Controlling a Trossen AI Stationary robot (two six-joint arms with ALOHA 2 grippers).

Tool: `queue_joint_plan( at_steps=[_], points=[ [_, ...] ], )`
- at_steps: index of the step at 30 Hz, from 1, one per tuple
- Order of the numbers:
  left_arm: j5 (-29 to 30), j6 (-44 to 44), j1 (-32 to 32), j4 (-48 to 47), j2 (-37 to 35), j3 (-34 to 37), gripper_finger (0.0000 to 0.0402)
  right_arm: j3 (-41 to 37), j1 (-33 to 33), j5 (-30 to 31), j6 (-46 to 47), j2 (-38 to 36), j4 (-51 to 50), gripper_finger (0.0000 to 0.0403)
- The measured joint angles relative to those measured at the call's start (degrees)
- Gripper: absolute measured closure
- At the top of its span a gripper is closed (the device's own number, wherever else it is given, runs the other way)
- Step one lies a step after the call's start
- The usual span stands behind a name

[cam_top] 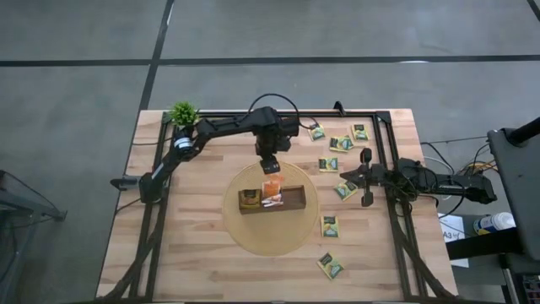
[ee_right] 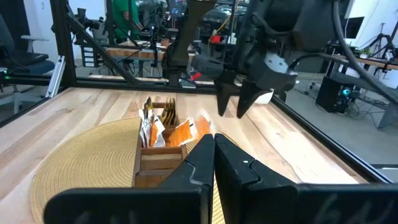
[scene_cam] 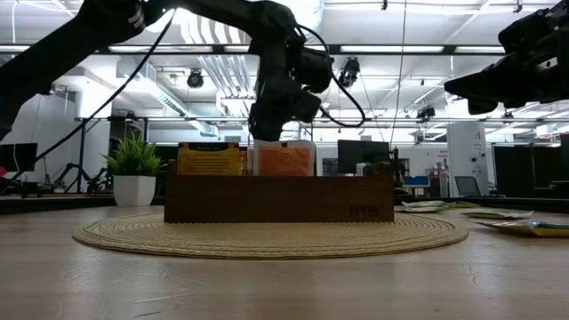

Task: Pick & Place Tea
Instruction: Put the orange tea sachet into the mid section of the wooden organizer, then put the orange tea sachet into the middle section of the wooden organizer

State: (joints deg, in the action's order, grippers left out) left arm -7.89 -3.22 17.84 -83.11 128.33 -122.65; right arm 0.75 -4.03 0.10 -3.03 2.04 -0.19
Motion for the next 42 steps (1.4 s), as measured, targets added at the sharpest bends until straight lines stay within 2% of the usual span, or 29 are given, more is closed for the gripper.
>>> queue_joint_plan(
  at_steps=[6,9,16,21,26,34,42],
  points=[
    [-6.52,-1.90,-0.50,0.11,0.00,-1.05,0.0221,-0.02,0.00,0.00,0.00,-0.02,0.02,0.0394],
    [-6.75,-2.51,-0.93,0.21,0.00,-1.10,0.0221,0.00,0.00,0.00,0.00,0.00,0.01,0.0394],
    [-1.23,-0.95,-1.96,0.82,0.00,0.52,0.0221,0.00,0.00,0.00,0.00,0.00,0.00,0.0394],
    [4.15,-4.86,-2.27,7.27,-0.04,2.85,0.0221,-0.01,0.00,0.00,0.00,0.00,0.01,0.0394],
    [5.29,-10.97,-2.17,12.55,-0.06,5.62,0.0221,0.00,0.00,0.00,0.00,-0.02,0.02,0.0394],
    [8.98,-11.24,-2.50,24.20,0.02,13.74,0.0221,0.00,0.00,0.00,0.00,0.00,0.01,0.0394],
    [9.50,-11.32,-3.03,30.51,-0.50,23.07,0.0221,-0.02,0.00,0.00,0.00,0.00,0.00,0.0394]
  ],
)
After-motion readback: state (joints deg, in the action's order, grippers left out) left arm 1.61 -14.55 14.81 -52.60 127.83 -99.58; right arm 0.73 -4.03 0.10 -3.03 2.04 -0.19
